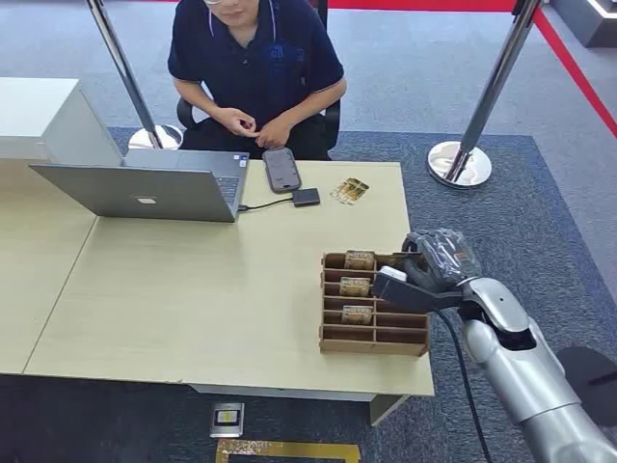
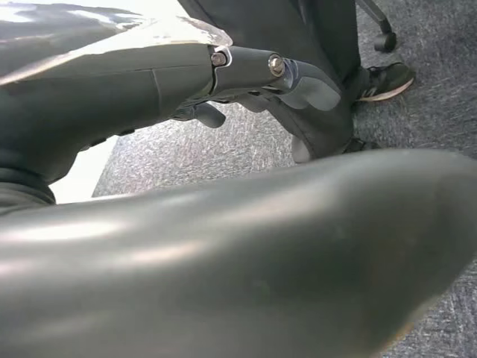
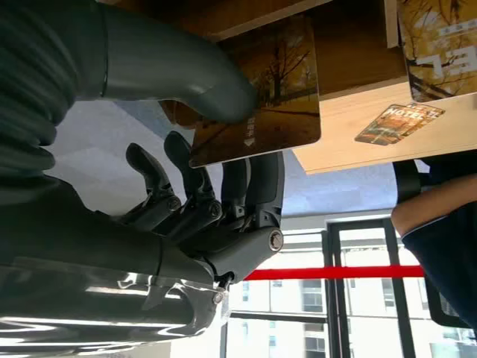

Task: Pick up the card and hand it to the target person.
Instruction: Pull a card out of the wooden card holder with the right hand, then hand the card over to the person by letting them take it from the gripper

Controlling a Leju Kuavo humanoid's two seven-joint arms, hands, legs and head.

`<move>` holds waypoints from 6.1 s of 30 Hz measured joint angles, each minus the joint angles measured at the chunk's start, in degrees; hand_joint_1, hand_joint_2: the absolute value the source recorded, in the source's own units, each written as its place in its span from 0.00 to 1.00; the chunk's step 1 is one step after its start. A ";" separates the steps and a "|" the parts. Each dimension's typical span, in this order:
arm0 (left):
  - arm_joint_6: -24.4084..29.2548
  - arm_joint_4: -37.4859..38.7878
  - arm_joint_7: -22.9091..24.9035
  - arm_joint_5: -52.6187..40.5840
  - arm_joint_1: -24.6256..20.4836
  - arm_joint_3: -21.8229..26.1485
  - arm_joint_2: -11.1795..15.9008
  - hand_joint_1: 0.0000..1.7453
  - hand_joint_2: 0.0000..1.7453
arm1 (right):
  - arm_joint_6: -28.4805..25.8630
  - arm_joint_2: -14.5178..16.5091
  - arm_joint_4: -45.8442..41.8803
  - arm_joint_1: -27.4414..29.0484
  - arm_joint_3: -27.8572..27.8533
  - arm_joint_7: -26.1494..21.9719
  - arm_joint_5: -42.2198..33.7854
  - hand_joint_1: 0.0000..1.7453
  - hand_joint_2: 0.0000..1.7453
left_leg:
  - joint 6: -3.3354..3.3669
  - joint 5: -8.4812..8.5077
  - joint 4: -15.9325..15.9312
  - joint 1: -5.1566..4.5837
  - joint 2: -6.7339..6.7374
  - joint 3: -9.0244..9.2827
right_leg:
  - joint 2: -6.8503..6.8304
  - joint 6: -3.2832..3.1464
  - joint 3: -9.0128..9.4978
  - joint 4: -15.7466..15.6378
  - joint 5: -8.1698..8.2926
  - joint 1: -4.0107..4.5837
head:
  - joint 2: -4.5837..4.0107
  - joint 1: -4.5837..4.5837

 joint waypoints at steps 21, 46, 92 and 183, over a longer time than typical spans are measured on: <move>0.05 0.00 0.04 0.14 0.00 0.00 0.00 0.00 0.00 | 1.18 -0.89 -3.82 1.55 0.20 1.55 0.64 0.82 1.00 | 0.00 0.00 0.00 0.00 0.00 -0.03 | 0.00 0.00 -0.02 0.00 0.00 0.00 | 0.00 0.00; 0.21 0.00 0.09 -0.02 -0.01 0.00 0.00 0.00 0.00 | 1.28 -0.05 0.68 0.01 0.32 0.33 0.56 0.39 1.00 | 0.00 0.00 0.00 0.00 0.00 0.00 | 0.00 0.00 0.00 0.00 0.00 0.00 | 0.00 0.00; 0.21 0.01 0.51 0.36 -0.01 0.00 0.00 0.00 0.00 | 0.45 -0.09 -3.18 1.64 0.94 1.49 0.41 0.80 1.00 | 0.00 0.00 0.00 0.00 0.00 -0.02 | 0.00 0.00 -0.02 0.00 0.00 0.00 | 0.00 0.00; 0.67 0.02 0.90 0.04 -0.14 -0.46 -0.15 0.00 0.00 | -16.99 22.69 22.51 -17.38 7.43 13.70 16.77 0.00 0.00 | -0.07 0.06 0.00 0.01 -0.01 -0.14 | 0.00 -0.03 -0.19 0.07 -0.02 0.02 | 0.00 -0.01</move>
